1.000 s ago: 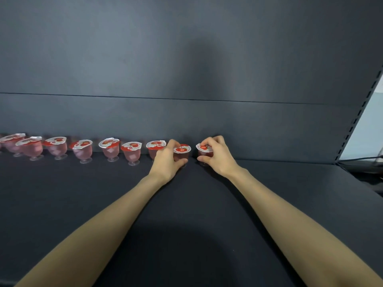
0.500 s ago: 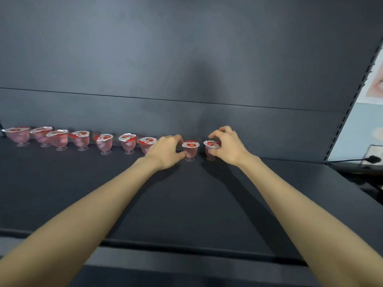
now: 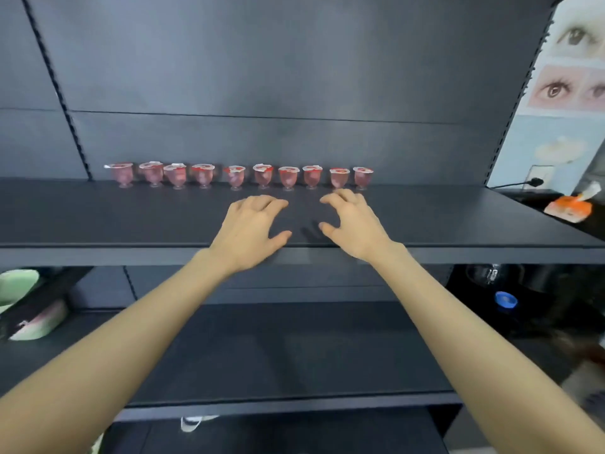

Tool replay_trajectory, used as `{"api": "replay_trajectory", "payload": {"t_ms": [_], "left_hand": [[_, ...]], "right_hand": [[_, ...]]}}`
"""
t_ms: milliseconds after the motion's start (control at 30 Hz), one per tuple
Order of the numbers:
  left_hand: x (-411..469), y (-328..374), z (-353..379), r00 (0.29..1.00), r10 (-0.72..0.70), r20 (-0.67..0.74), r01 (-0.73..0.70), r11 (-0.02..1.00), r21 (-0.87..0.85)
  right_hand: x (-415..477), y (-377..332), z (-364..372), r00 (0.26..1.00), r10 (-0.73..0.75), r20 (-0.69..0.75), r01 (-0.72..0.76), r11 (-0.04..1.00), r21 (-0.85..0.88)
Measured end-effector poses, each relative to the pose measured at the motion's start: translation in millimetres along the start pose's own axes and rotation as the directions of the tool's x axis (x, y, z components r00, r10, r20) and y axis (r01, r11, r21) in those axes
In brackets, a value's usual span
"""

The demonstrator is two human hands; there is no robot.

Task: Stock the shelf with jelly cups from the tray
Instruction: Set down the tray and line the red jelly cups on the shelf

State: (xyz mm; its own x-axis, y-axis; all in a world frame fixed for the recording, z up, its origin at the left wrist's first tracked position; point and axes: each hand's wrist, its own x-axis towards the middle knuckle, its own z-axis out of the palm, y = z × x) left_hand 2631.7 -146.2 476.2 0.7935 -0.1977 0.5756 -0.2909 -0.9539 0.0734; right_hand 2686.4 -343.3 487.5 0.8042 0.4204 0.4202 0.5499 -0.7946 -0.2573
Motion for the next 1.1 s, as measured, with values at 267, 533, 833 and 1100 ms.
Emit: {"api": "replay_trajectory", "payload": {"t_ms": [267, 533, 833, 1100], "left_hand": [[-135, -15, -1, 0.997, -0.062, 0.047, 0.062, 0.998, 0.004], [-247, -26, 56, 0.958, -0.201, 0.206, 0.198, 0.98, 0.036], [-391, -35, 151, 0.735, -0.391, 0.554, 0.464, 0.886, 0.009], [-490, -79, 240, 0.434, -0.411, 0.802, 0.663, 0.748, 0.025]], "right_hand": [[-102, -63, 59, 0.997, 0.018, 0.079, -0.02, 0.999, 0.026], [-179, -72, 168, 0.923, 0.025, 0.384, -0.056, 0.996, 0.07], [-260, -73, 308, 0.725, 0.11, 0.68, -0.226, 0.97, 0.084], [-328, -77, 433, 0.536, 0.263, 0.803, -0.434, 0.901, -0.005]]}}
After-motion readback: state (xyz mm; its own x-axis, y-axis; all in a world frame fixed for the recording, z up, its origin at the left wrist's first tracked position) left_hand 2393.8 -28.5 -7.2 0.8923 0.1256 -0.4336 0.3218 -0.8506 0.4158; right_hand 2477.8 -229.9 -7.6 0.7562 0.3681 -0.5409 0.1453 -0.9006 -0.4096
